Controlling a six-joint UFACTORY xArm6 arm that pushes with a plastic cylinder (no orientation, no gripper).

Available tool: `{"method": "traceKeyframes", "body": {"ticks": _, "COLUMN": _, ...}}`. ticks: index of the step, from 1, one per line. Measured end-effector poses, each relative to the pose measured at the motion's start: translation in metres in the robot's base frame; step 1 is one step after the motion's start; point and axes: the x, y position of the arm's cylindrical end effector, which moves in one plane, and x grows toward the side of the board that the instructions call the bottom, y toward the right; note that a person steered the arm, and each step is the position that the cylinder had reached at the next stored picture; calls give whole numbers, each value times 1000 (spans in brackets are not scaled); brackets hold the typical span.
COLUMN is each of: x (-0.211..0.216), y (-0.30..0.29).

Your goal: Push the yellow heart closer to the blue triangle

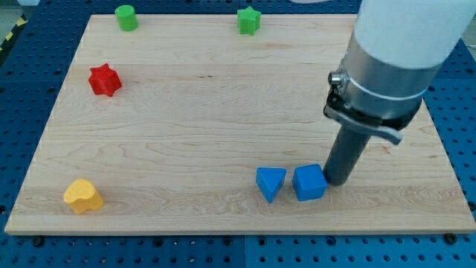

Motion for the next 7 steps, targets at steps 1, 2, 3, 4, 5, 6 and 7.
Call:
{"method": "traceKeyframes", "body": {"ticks": 1, "x": -32, "y": -31}}
{"method": "traceKeyframes", "body": {"ticks": 2, "x": -39, "y": -131}}
{"method": "traceKeyframes", "body": {"ticks": 3, "x": -39, "y": -237}}
{"method": "traceKeyframes", "body": {"ticks": 4, "x": -39, "y": -336}}
{"method": "traceKeyframes", "body": {"ticks": 5, "x": -27, "y": -428}}
{"method": "traceKeyframes", "body": {"ticks": 6, "x": -18, "y": -434}}
{"method": "traceKeyframes", "body": {"ticks": 7, "x": 7, "y": -434}}
